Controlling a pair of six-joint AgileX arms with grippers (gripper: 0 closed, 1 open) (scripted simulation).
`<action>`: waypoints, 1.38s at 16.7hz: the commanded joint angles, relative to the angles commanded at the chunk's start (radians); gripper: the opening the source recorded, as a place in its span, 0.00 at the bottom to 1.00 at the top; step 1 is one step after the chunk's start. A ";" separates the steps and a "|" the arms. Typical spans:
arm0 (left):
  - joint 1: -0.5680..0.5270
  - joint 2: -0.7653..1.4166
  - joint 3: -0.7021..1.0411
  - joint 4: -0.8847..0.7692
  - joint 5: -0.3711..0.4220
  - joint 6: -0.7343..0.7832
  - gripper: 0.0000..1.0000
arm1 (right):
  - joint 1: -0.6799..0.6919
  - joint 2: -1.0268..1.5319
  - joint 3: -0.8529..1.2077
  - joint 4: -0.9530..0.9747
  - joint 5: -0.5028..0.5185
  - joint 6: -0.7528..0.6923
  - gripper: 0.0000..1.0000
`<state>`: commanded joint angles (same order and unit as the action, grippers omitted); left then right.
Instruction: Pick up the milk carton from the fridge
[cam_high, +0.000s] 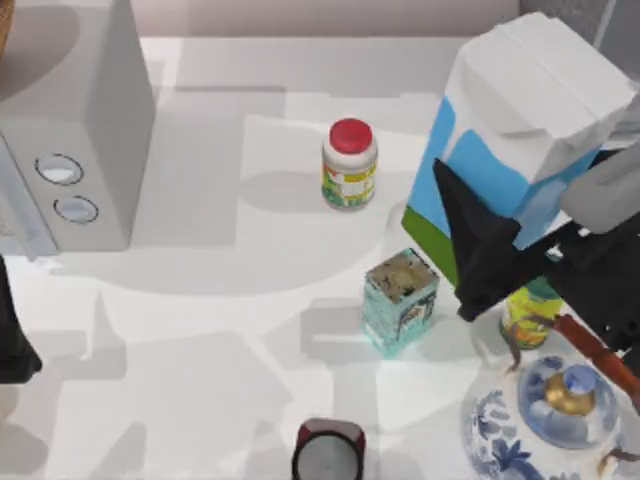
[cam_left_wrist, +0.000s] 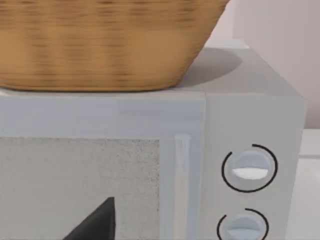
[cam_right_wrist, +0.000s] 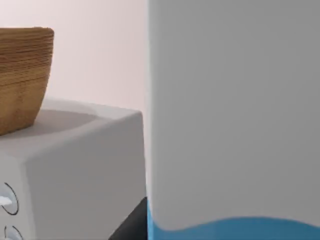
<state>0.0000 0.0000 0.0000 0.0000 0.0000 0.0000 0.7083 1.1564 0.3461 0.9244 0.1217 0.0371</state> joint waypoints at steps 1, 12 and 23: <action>0.000 0.000 0.000 0.000 0.000 0.000 1.00 | 0.046 0.099 0.024 0.070 0.014 -0.001 0.00; 0.000 0.000 0.000 0.000 0.000 0.000 1.00 | 0.286 0.705 0.170 0.417 0.131 -0.022 0.00; 0.000 0.000 0.000 0.000 0.000 0.000 1.00 | 0.398 0.789 0.276 0.439 0.124 0.062 0.00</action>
<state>0.0000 0.0000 0.0000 0.0000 0.0000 0.0000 1.1065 1.9449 0.6217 1.3629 0.2460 0.0992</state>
